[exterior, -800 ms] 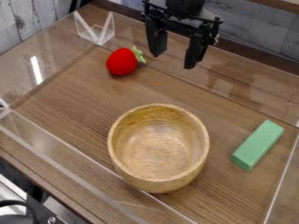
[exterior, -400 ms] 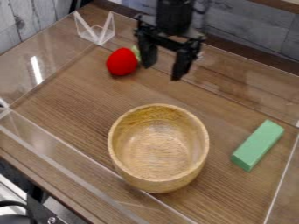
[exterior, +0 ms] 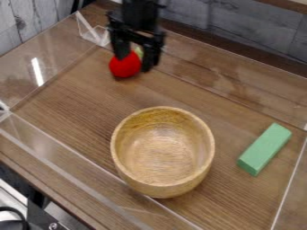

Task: Move the red fruit to the right

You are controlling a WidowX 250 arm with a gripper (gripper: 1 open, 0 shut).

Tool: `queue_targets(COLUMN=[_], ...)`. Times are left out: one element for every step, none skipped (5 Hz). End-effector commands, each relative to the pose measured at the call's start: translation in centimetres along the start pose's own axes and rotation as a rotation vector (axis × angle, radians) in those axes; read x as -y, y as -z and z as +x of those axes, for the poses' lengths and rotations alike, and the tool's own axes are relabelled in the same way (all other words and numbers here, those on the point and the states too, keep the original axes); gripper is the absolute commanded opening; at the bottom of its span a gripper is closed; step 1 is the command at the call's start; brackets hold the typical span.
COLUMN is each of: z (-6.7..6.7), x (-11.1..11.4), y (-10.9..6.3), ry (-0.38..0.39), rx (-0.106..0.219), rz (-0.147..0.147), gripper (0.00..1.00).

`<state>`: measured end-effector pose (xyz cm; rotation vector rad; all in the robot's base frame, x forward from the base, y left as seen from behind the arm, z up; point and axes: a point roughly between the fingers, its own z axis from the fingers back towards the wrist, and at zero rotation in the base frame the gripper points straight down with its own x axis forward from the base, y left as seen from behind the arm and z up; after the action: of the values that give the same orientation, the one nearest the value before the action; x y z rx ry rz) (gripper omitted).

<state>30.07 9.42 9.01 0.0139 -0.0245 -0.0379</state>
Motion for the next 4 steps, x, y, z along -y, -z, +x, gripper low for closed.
queue_targets(z=[1.4,2.3,3.4,4.6], x=[-1.3,-1.5,-0.9,-0.6], y=[0.3,1.4,1.8,1.6], ry=[-0.055,-0.095,-0.037,0.011], rx=[0.079,0.110,0.130,0.149], rz=[0.017,0.027,0.028,0.021], gripper=[1.00,1.00,1.00,1.00])
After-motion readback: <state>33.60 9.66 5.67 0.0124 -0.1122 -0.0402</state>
